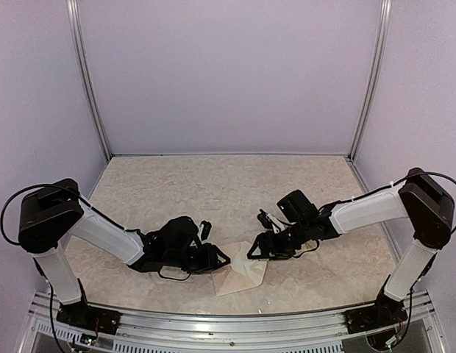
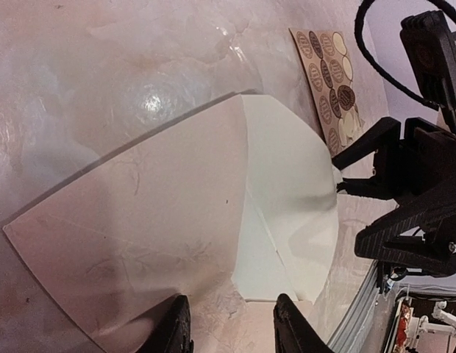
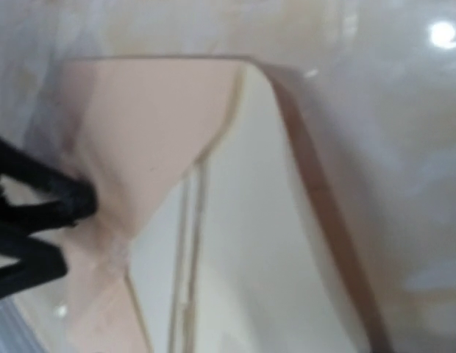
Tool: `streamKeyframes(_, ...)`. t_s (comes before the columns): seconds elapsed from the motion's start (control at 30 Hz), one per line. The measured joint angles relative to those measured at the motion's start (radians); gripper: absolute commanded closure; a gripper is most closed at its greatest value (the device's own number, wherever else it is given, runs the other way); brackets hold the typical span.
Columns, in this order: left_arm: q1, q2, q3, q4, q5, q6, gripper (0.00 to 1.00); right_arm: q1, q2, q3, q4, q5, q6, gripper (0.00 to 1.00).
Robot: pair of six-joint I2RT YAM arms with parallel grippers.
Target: Place the letter into the envelope and seal it
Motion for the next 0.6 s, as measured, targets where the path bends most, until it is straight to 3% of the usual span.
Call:
streamKeyframes(0.27,-0.001,-0.001,0.0,0.0,-0.001,-0.008,0.64,0.052,0.007,0.003,0.076,-0.103,-0.009,0.3)
streamKeyframes(0.6,-0.001,-0.002,0.0,-0.001,-0.003,-0.015,0.65,0.119,0.1,0.07,0.102,-0.127,-0.011,0.29)
